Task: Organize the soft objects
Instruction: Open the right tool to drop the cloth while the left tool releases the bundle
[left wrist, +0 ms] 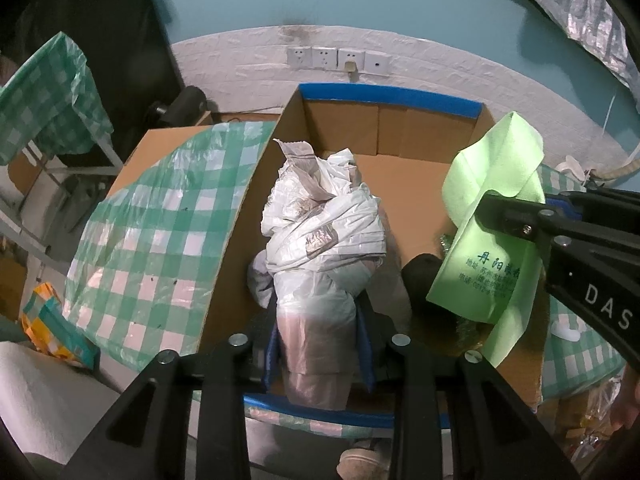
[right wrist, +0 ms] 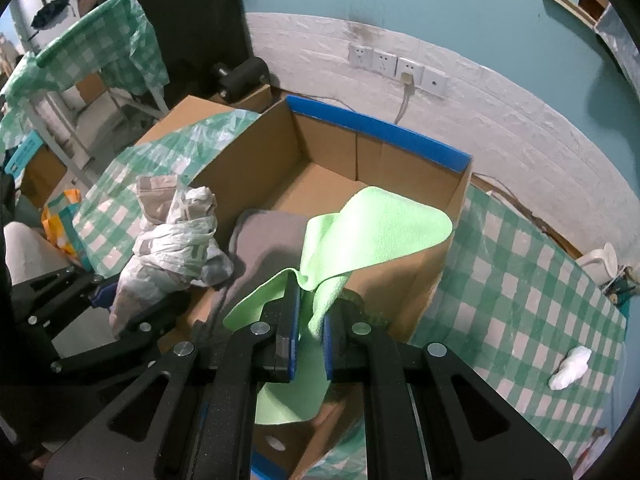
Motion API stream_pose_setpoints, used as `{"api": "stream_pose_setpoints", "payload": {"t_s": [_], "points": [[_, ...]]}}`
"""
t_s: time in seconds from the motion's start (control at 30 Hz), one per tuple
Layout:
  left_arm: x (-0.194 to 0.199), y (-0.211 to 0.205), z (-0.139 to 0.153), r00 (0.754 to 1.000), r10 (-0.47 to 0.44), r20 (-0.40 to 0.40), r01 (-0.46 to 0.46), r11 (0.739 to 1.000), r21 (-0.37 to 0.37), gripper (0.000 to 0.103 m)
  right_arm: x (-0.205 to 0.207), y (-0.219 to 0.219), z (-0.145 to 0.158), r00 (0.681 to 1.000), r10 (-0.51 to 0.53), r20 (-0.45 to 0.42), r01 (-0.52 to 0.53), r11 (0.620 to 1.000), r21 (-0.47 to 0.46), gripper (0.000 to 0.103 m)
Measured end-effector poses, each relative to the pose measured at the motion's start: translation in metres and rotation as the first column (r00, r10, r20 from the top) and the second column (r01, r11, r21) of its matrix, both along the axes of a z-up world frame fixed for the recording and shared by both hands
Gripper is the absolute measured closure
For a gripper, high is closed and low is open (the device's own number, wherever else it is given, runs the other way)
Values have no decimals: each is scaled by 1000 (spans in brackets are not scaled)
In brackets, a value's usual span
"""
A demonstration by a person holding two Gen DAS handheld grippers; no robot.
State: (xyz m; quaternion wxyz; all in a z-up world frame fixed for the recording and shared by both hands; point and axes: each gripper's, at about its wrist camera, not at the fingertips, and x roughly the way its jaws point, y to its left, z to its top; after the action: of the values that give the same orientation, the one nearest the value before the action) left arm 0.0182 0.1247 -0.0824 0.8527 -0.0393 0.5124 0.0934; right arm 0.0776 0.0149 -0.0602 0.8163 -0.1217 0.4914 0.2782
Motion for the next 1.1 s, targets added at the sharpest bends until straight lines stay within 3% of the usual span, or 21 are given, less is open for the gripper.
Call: {"api": "stream_pose_setpoints", "payload": {"t_s": [0.13, 0.17, 0.23, 1.1], "points": [[0, 2, -1, 1000, 10, -6, -10, 1000, 5, 61, -1, -1, 1, 1000, -11, 15, 11, 1000, -6, 61], [0, 2, 0, 1000, 10, -5, -10, 1000, 5, 54, -1, -2, 2, 1000, -13, 24, 14, 1000, -8, 55], [0, 2, 1, 1000, 12, 1, -12, 1000, 9, 45, -2, -3, 4, 999, -19, 32, 19, 1000, -11, 51], [-4, -41, 20, 995, -89, 50, 89, 996, 14, 44, -8, -65, 19, 994, -103, 35, 102, 994, 30, 51]]}}
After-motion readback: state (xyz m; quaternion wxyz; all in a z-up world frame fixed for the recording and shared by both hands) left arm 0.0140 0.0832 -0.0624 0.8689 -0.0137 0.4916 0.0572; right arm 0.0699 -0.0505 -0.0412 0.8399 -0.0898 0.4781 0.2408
